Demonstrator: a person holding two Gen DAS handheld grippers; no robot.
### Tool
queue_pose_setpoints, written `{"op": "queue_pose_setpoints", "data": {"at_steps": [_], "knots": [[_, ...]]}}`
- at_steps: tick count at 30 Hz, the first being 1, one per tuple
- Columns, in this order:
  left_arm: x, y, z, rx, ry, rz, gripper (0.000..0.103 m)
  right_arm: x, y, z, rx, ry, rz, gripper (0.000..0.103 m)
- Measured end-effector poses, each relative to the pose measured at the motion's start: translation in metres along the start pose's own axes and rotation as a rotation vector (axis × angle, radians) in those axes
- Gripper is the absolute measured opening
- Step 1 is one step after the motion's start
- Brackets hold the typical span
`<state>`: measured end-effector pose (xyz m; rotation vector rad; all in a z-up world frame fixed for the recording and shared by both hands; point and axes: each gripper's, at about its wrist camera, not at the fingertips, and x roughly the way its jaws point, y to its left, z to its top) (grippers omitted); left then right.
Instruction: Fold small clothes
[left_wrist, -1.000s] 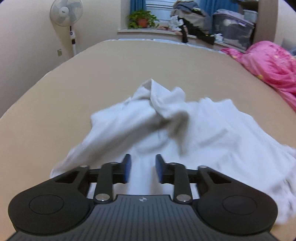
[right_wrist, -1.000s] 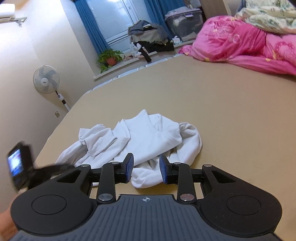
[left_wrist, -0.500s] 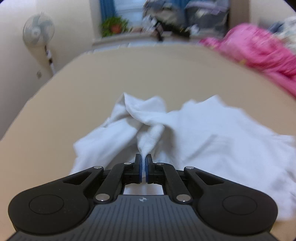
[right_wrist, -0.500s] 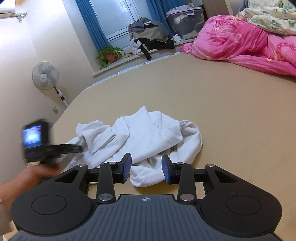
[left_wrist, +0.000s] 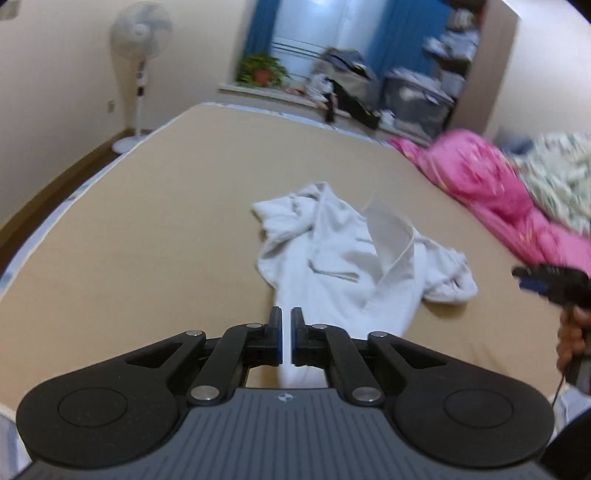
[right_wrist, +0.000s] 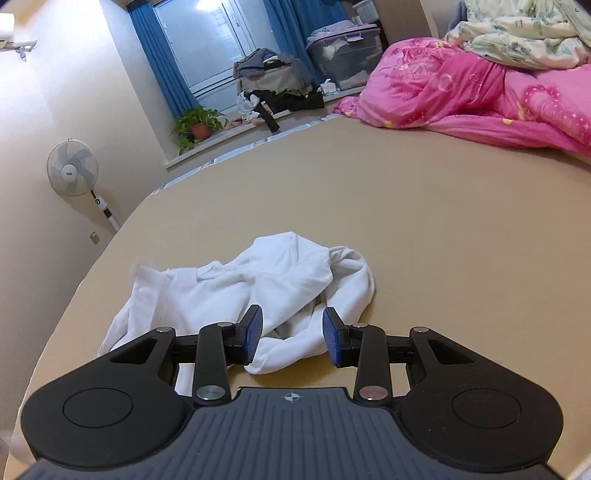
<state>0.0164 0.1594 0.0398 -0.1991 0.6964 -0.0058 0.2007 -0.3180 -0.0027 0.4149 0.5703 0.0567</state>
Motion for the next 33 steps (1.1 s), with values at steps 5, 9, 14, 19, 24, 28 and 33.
{"op": "queue_pose_setpoints", "data": {"at_steps": [5, 9, 14, 19, 24, 28, 33], "knots": [[0.045, 0.024, -0.003, -0.110, 0.179, 0.055, 0.025, 0.006, 0.005, -0.005, 0.007, 0.002, 0.005, 0.038], [0.076, 0.030, 0.001, -0.195, 0.243, 0.017, 0.031, 0.013, 0.017, -0.011, -0.042, 0.008, 0.052, 0.038], [0.120, 0.032, -0.018, -0.285, 0.439, 0.079, 0.031, 0.031, 0.055, -0.011, -0.180, 0.001, 0.163, 0.038], [0.140, 0.026, -0.025, -0.310, 0.482, 0.089, 0.037, 0.096, 0.120, -0.002, -0.252, 0.072, 0.236, 0.064], [0.145, 0.013, -0.032, -0.211, 0.507, 0.118, 0.043, 0.178, 0.179, -0.026, -0.388, 0.246, 0.170, 0.060], [0.147, 0.000, -0.035, -0.096, 0.507, 0.152, 0.024, 0.181, 0.181, -0.035, -0.464, 0.277, 0.038, 0.017], [0.132, -0.006, -0.033, -0.041, 0.472, 0.113, 0.005, 0.065, 0.101, -0.014, -0.190, 0.081, 0.070, 0.013]]}}
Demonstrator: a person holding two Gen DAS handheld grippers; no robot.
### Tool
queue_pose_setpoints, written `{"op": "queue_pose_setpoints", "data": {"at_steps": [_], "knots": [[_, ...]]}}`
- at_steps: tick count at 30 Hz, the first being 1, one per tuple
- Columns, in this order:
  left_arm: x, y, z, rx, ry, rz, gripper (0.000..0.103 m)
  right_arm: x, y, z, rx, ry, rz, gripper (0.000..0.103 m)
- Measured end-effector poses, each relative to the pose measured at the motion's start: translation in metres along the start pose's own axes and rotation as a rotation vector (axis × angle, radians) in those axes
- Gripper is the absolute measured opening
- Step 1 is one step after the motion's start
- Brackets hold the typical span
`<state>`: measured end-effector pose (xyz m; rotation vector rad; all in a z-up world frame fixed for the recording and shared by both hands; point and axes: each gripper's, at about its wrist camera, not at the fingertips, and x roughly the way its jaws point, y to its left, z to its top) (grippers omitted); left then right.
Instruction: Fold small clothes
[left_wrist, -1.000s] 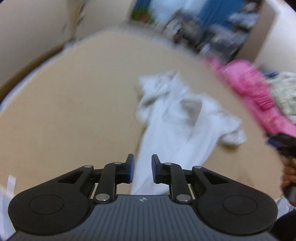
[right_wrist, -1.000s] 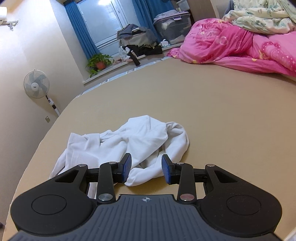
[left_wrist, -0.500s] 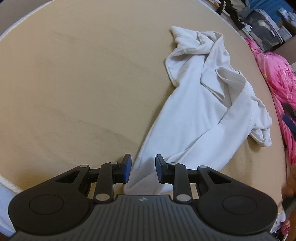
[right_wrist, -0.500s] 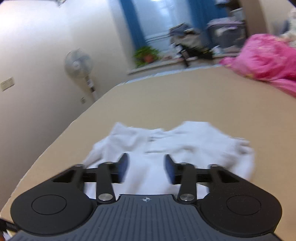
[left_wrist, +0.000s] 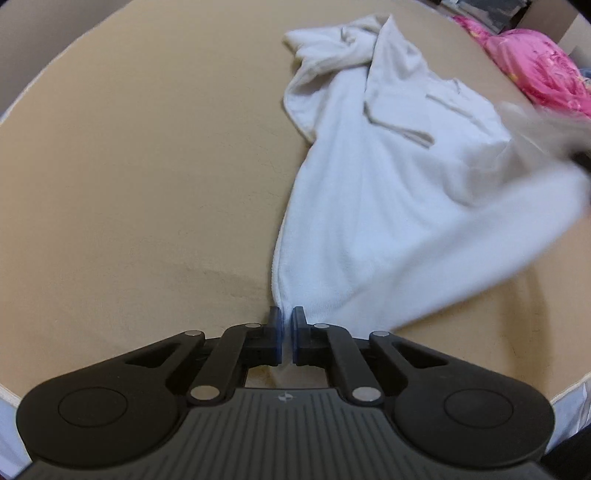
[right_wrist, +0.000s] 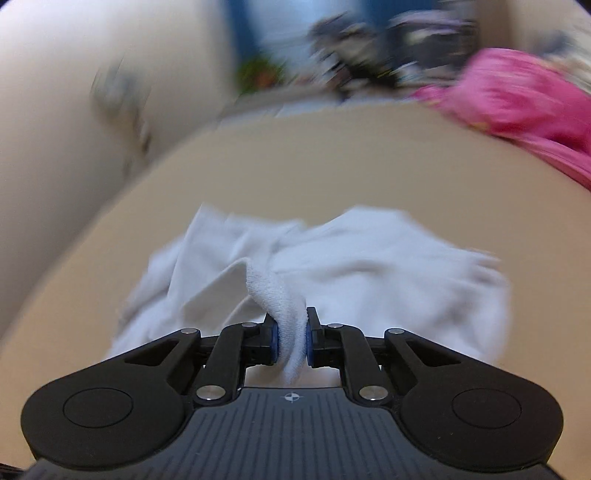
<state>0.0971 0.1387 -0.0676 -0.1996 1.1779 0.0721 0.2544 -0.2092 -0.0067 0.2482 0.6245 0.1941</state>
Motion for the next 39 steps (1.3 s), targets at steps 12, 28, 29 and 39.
{"op": "queue_pose_setpoints", "data": {"at_steps": [12, 28, 29, 39], "knots": [[-0.088, 0.035, -0.070, 0.137, -0.091, -0.057, 0.004, -0.189, -0.119, -0.172, 0.422, 0.207, -0.198, 0.004], [-0.036, 0.041, -0.074, 0.052, 0.049, 0.018, 0.030, -0.091, -0.129, -0.150, 0.136, 0.186, -0.289, 0.008], [-0.039, 0.037, -0.076, 0.087, 0.032, 0.029, 0.017, -0.094, -0.126, -0.148, 0.120, 0.177, -0.274, 0.007], [-0.132, 0.073, -0.107, 0.092, -0.208, -0.077, 0.004, -0.231, -0.130, -0.115, 0.152, -0.031, -0.133, 0.006]]}}
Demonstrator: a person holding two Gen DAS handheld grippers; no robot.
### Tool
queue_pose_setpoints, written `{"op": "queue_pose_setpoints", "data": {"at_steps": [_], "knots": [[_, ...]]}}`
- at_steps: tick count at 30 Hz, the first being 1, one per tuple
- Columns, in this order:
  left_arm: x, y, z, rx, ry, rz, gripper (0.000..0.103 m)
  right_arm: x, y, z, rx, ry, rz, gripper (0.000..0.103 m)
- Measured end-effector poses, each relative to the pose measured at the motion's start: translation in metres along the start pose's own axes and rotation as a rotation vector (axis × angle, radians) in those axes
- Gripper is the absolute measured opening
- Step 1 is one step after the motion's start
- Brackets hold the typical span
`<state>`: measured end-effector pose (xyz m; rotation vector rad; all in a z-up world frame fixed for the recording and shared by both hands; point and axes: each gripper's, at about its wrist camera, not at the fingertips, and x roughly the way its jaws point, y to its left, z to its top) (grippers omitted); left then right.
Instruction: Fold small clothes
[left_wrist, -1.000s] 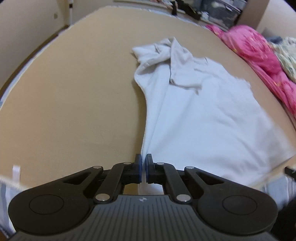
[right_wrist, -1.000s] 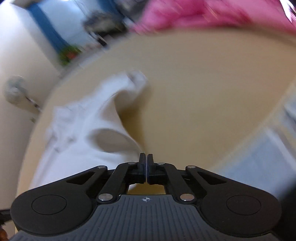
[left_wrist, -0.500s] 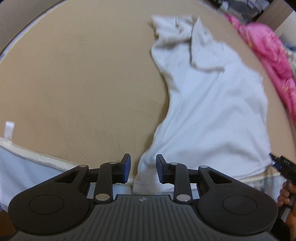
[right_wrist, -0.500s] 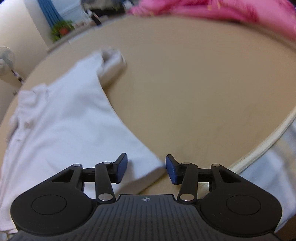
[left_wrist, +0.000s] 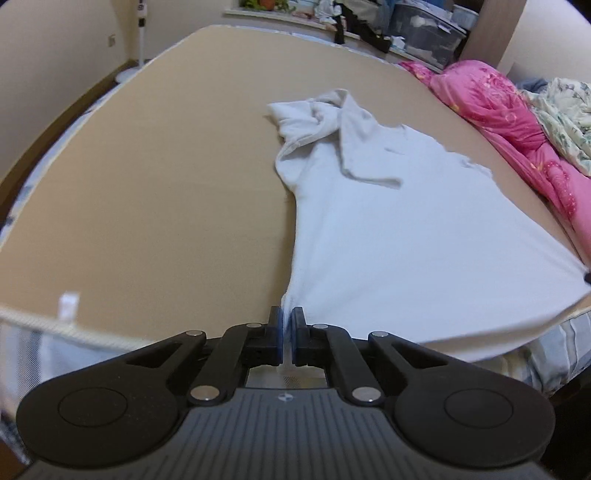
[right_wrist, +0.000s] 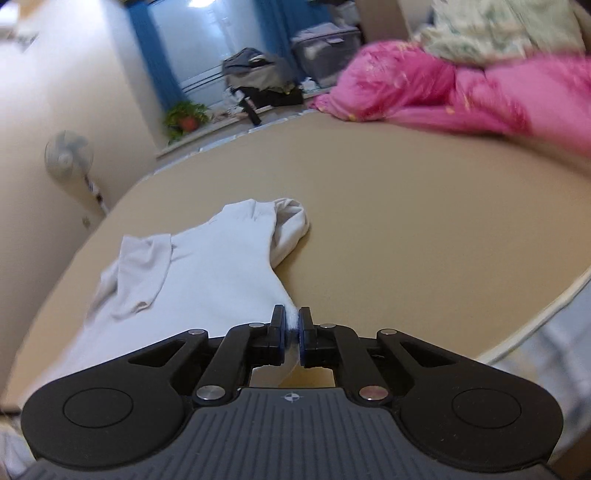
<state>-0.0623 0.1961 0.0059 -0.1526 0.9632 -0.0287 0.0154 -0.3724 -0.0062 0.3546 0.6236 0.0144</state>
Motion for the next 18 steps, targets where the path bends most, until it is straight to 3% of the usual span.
{"op": "queue_pose_setpoints", "data": {"at_steps": [3, 5, 7, 8, 11, 14, 17, 18], "knots": [[0.009, -0.007, -0.012, 0.068, 0.107, 0.004, 0.004, 0.001, -0.013, -0.015, -0.026, 0.181, -0.045, 0.006], [0.026, -0.019, -0.012, 0.136, 0.189, 0.001, 0.010, 0.014, -0.022, -0.031, -0.064, 0.276, -0.108, 0.007], [0.031, -0.026, -0.006, 0.164, 0.170, 0.070, 0.011, 0.034, -0.029, -0.039, -0.073, 0.346, -0.204, 0.008], [0.030, -0.028, -0.001, 0.161, 0.141, 0.088, 0.016, 0.039, -0.032, -0.037, -0.041, 0.336, -0.232, 0.011], [0.027, -0.032, 0.015, 0.109, 0.092, 0.015, 0.016, 0.042, -0.032, -0.022, 0.019, 0.250, -0.179, 0.014], [0.034, -0.055, 0.020, 0.116, 0.087, -0.032, 0.016, 0.040, -0.020, -0.011, 0.013, 0.193, -0.067, 0.024], [0.050, -0.077, 0.024, 0.156, 0.122, -0.063, 0.017, 0.057, -0.009, -0.007, 0.028, 0.222, 0.072, 0.031], [0.056, -0.082, 0.023, 0.168, 0.135, -0.065, 0.018, 0.063, -0.002, -0.008, 0.011, 0.252, 0.088, 0.039]]}}
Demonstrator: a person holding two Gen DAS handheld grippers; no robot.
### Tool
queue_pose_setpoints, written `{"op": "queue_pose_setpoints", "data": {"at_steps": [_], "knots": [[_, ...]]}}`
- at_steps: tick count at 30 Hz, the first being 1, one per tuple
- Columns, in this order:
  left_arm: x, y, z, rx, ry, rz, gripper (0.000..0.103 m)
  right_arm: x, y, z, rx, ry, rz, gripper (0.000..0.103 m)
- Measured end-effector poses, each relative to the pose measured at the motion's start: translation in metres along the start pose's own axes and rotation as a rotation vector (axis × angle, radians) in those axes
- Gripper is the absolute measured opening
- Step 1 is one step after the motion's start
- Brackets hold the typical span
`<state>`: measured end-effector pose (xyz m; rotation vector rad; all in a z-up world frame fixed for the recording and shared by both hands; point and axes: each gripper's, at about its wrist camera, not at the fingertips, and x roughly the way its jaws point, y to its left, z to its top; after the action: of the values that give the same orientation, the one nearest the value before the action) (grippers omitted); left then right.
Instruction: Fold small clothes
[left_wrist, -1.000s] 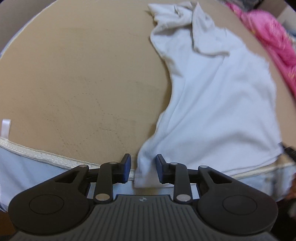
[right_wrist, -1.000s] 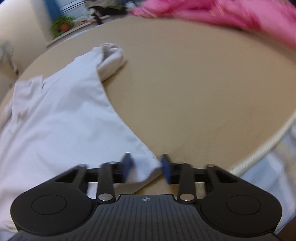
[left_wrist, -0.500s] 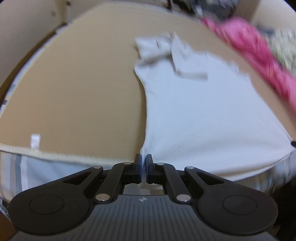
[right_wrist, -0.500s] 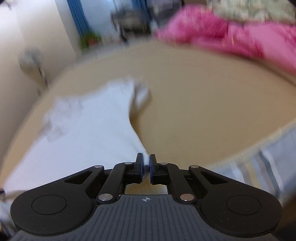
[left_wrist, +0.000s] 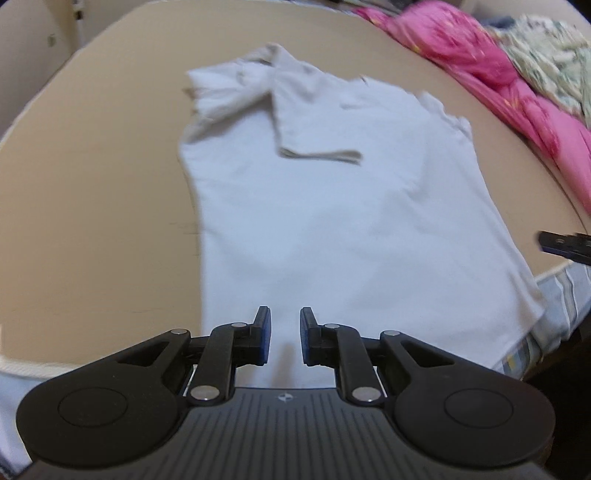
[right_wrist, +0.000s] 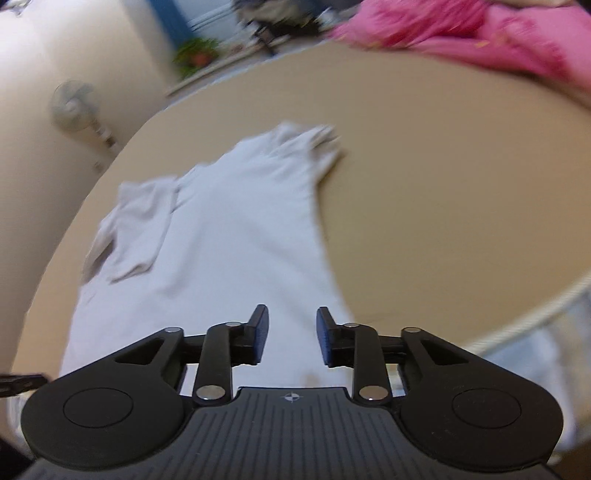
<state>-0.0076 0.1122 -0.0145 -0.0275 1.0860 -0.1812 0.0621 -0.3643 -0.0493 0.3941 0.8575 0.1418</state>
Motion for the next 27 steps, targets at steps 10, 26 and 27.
{"op": "queue_pose_setpoints", "data": {"at_steps": [10, 26, 27], "knots": [[0.027, -0.005, 0.015, -0.046, 0.002, 0.057, 0.028, 0.047, 0.001, 0.041, -0.037, 0.086, -0.069, 0.049], [0.137, -0.068, 0.107, 0.508, -0.227, 0.111, 0.066, 0.155, 0.063, 0.058, -0.300, 0.209, -0.044, 0.039], [0.151, -0.072, 0.106, 0.546, -0.214, 0.135, 0.066, 0.156, 0.066, 0.057, -0.326, 0.204, -0.042, 0.040]]}}
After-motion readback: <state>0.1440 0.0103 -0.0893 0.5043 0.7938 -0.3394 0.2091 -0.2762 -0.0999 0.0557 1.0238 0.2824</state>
